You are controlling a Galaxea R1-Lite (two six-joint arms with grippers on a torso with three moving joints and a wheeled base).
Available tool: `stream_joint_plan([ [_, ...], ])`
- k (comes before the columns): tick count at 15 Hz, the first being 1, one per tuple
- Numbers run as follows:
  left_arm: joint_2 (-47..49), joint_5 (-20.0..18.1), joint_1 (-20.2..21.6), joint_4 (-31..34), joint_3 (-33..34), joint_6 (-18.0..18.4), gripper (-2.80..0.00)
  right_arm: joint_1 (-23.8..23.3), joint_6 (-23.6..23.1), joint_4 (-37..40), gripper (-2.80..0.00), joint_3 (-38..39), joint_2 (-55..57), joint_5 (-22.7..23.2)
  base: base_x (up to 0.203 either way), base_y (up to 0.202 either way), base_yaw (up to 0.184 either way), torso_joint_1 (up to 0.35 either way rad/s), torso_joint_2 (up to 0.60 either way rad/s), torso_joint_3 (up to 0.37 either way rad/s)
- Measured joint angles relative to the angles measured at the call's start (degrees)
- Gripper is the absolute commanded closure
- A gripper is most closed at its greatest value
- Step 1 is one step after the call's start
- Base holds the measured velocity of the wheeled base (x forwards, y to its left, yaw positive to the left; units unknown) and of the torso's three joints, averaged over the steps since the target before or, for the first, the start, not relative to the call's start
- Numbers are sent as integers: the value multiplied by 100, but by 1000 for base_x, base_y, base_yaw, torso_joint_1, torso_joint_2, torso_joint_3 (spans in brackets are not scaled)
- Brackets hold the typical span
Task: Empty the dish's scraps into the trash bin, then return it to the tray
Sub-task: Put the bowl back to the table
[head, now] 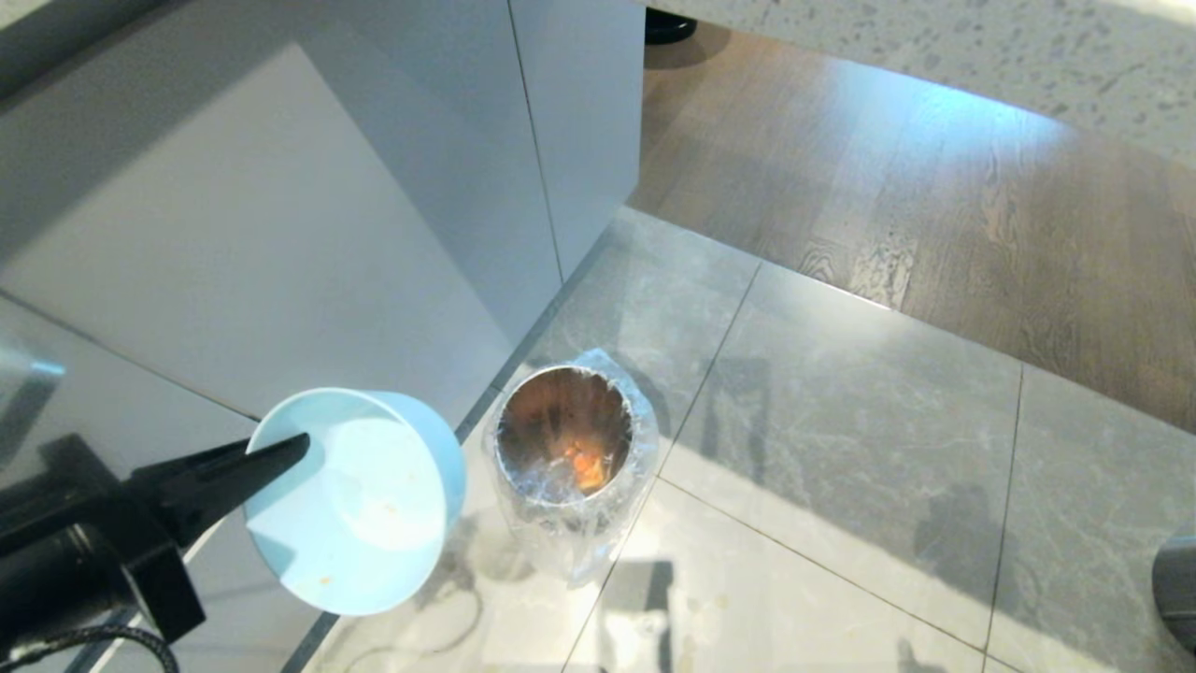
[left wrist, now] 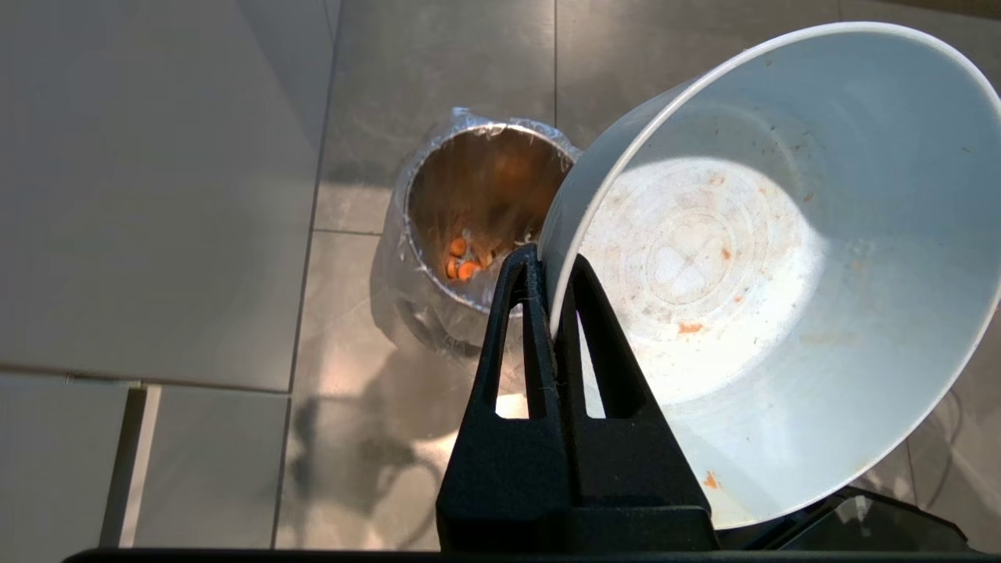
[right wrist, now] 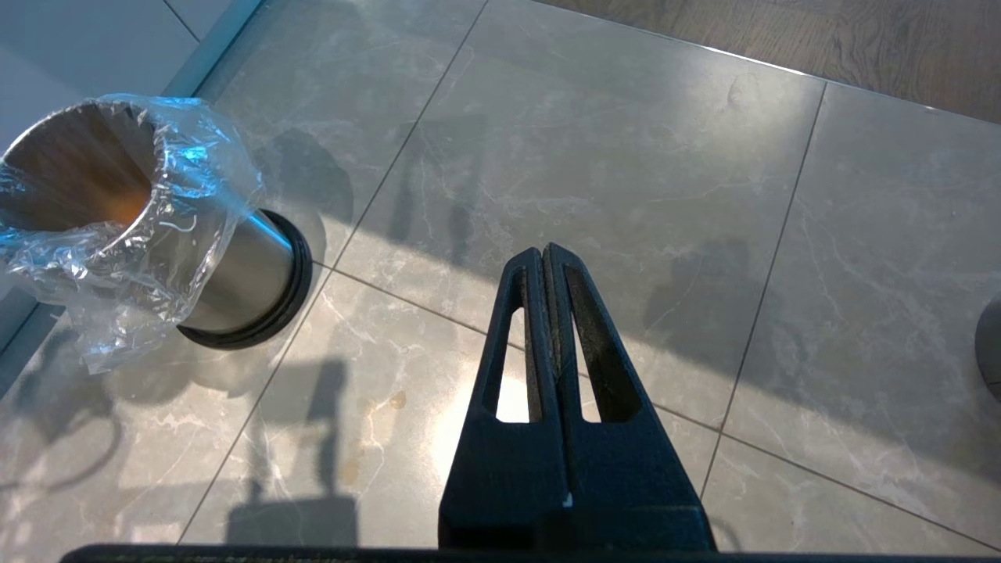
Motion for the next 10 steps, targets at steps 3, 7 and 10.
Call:
stream_joint_plan([
  [3, -479, -4, 223, -17, 439, -45, 0, 0, -2, -1, 0, 0, 0, 1, 0, 0, 0, 0, 0, 0],
  [7, -1143, -8, 710, -33, 936, -127, 0, 0, 0, -2, 0, 2, 0, -2, 0, 0, 0, 0, 0, 0],
  [10, -1678, 12, 1002, -28, 1297, -234, 0, 0, -1, -2, 0, 0, 0, 0, 0, 0, 0, 0, 0, 0],
])
